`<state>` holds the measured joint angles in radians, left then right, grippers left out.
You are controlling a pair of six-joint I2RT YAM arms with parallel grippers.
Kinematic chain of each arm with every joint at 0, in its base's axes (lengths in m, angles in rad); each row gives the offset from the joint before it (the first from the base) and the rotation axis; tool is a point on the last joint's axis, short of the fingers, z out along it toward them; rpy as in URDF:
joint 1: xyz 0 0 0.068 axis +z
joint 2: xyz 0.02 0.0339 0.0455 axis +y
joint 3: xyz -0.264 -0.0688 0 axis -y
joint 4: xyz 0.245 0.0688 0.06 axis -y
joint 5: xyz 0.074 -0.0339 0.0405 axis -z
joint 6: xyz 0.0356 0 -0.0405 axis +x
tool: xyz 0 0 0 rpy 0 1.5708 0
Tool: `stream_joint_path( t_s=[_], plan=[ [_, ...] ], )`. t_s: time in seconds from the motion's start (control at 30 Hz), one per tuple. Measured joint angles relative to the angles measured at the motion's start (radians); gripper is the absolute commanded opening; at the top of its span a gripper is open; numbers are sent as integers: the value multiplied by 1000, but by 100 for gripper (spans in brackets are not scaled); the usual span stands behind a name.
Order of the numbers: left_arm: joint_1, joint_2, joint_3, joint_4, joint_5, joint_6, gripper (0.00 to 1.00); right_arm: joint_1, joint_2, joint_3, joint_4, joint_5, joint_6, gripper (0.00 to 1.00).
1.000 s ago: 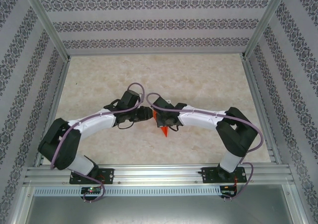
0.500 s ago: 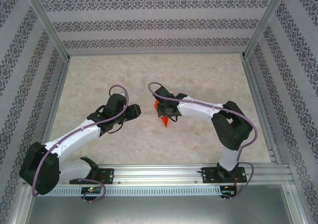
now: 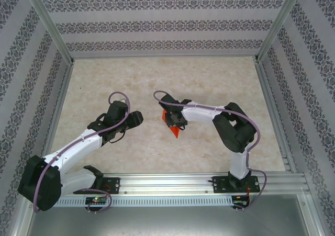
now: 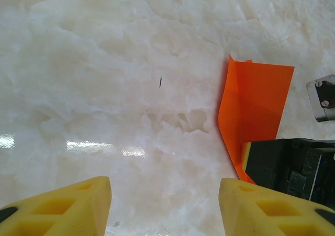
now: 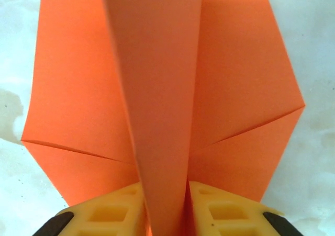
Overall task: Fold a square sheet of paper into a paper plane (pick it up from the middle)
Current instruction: Move a paper plane to the center of the table.
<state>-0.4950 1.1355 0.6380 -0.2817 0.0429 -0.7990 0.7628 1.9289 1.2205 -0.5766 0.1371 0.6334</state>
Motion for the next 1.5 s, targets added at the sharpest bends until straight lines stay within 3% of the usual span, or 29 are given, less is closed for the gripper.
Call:
stream_joint_path(
  t_s=[0.2,0.43,0.7,0.97,1.1,1.2,1.37,1.5],
  plan=[
    [9,3,0,0,3,0,58,-6,24,28,0,-5,23,36],
    [11,5,0,0,4,0,58,-13,41,58,-7,-7,59,35],
    [11,5,0,-11,0,1,59,-13,9,77,-69,-3,66,65],
    [24,-3,1,-32,-25,8,62,-19,-248,101,-120,37,47,75],
    [24,-10,9,-63,-56,24,65,-29,-383,82,-127,147,27,85],
    [26,-30,24,-100,-108,45,76,-50,-531,9,-124,278,5,89],
    [54,-84,40,-155,-238,81,88,-197,-795,-237,-34,512,-83,92],
    [82,-120,40,-174,-348,111,96,-378,-926,-526,183,587,-219,95]
  ],
)
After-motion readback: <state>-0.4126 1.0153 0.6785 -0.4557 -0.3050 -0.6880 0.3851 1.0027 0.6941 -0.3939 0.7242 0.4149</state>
